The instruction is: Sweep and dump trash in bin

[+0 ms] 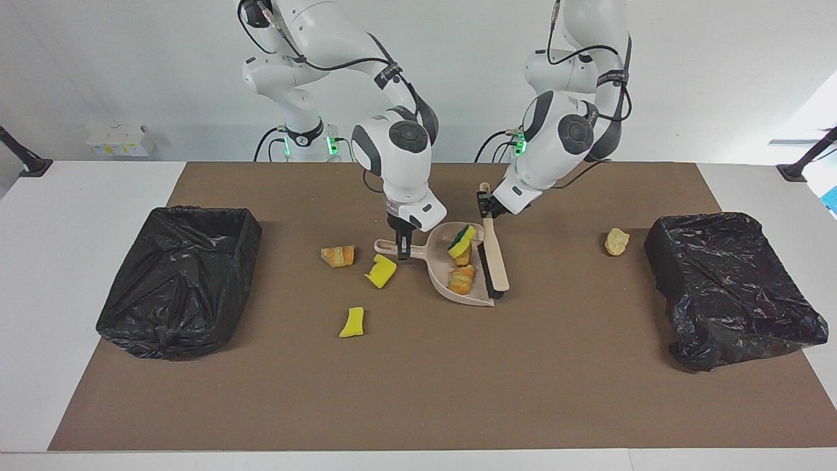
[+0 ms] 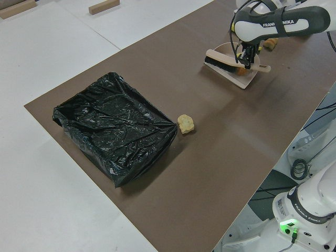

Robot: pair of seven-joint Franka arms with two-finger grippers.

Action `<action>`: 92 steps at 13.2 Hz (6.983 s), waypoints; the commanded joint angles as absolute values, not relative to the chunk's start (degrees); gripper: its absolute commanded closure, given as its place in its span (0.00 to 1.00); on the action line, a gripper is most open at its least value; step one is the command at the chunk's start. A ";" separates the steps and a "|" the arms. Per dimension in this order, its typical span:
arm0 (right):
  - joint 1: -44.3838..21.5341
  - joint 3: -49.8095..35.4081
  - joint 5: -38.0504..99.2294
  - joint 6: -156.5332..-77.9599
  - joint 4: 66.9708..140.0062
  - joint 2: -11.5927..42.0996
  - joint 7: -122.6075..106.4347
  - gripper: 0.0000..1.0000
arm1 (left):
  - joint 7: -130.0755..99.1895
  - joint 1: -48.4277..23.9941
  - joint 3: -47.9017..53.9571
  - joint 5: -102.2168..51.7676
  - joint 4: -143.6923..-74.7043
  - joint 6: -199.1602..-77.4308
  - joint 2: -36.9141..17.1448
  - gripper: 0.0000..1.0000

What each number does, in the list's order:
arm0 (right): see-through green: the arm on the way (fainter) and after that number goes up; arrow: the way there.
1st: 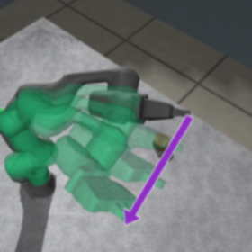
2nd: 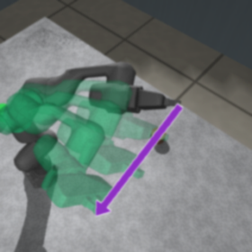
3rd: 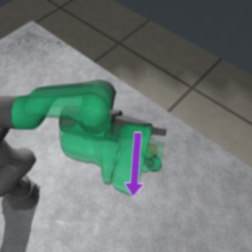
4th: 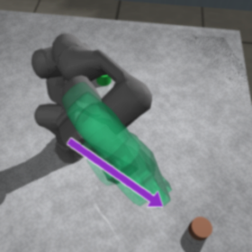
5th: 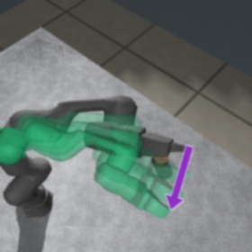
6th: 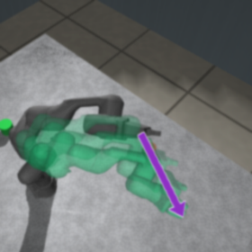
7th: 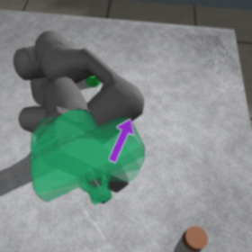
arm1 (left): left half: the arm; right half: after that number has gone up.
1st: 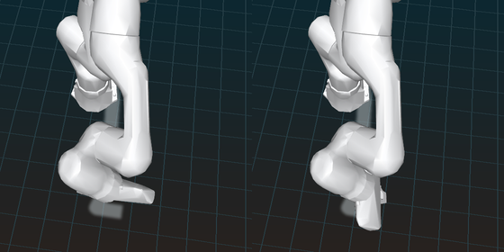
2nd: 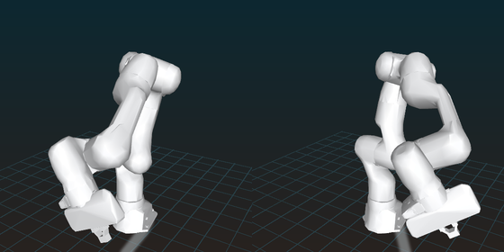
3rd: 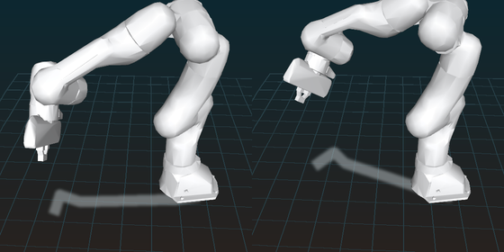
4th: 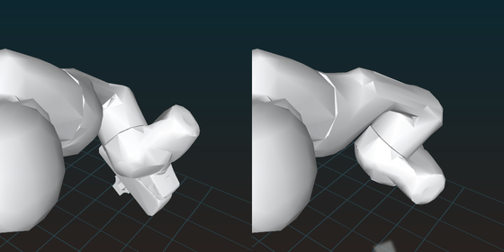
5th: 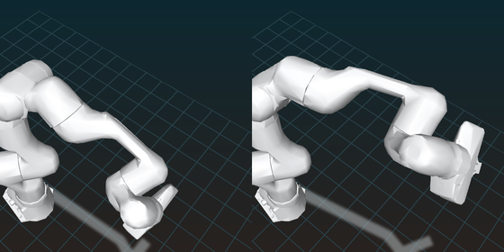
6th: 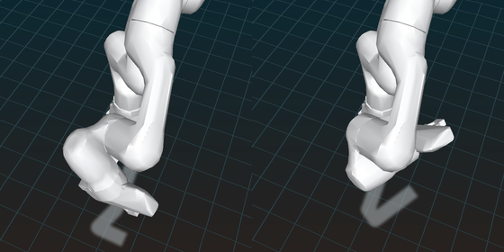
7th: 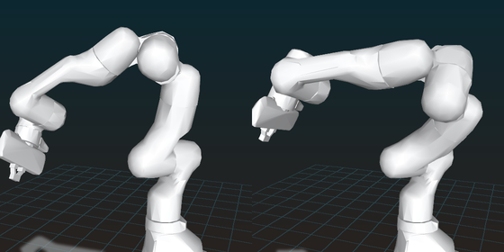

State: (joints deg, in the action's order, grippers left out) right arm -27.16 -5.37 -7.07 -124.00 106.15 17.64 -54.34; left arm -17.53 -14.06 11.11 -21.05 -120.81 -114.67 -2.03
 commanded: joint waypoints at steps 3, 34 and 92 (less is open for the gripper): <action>-27.16 -5.62 -6.59 -123.40 108.28 15.82 -53.70 1.00 | -17.31 -12.13 11.16 -21.71 -124.80 -115.58 0.09 1.00; -27.07 -5.62 -6.59 -123.49 109.42 15.21 -53.61 1.00 | -27.95 -18.65 10.90 -13.81 -122.96 -99.77 12.39 1.00; -18.81 -5.62 -5.89 -127.35 120.15 7.21 -67.76 1.00 | -26.91 -1.53 19.95 2.11 -139.40 -101.77 23.38 1.00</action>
